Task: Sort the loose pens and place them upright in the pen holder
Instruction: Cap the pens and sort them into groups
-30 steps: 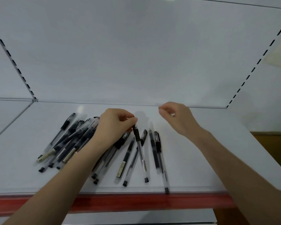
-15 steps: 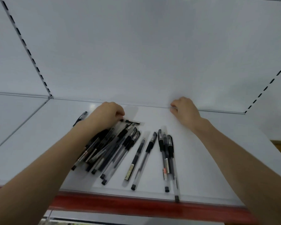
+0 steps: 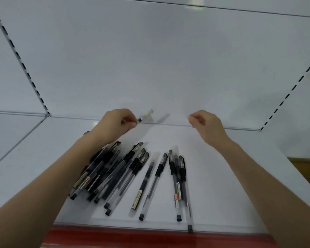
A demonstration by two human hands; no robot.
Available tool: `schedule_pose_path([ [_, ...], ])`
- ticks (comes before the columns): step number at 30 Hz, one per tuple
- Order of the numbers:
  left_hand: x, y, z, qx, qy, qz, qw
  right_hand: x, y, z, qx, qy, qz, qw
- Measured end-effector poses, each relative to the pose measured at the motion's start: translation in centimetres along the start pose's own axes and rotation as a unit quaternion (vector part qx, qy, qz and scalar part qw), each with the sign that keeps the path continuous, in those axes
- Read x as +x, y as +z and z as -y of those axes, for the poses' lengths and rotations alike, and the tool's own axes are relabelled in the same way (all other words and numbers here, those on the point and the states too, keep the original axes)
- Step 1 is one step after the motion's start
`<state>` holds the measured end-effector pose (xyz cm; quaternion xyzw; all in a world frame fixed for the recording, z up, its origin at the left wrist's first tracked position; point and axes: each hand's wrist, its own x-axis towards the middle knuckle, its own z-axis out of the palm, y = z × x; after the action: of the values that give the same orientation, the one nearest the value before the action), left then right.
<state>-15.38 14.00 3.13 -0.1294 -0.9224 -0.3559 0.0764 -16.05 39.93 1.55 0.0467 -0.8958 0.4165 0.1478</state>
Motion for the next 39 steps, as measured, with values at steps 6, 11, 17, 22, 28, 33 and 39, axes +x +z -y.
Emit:
schedule_pose_path([
  [6, -2.7, -0.8, -4.3, -0.490, -0.078, -0.068, 0.866, -3.6, -2.3, 5.8, 0.197, 0.004, 0.032, 0.980],
  [11, -3.9, -0.9, -5.6, -0.596, -0.084, -0.096, 0.793, -6.6, -1.6, 8.4, 0.200, -0.019, 0.090, 0.975],
  [17, -4.9, -0.9, -6.2, -0.618, -0.080, -0.117, 0.773, -8.1, -1.1, 9.6, 0.208, -0.027, 0.079, 0.974],
  [22, -5.4, -0.6, -6.5, -0.627, -0.075, -0.125, 0.765, -8.5, -0.9, 9.9, 0.204, -0.026, 0.075, 0.976],
  [28, -5.5, -0.7, -6.4, -0.634, -0.065, -0.142, 0.758, -8.6, -1.4, 9.7, 0.216, -0.004, 0.072, 0.974],
  [33, -5.7, -0.5, -6.9, -0.636, -0.059, -0.141, 0.757, -8.9, -1.1, 9.8, 0.207, -0.003, 0.090, 0.974],
  [39, -6.1, -0.1, -7.6, -0.608, -0.049, -0.140, 0.780, -9.0, -1.0, 10.2, 0.221, -0.012, 0.083, 0.972],
])
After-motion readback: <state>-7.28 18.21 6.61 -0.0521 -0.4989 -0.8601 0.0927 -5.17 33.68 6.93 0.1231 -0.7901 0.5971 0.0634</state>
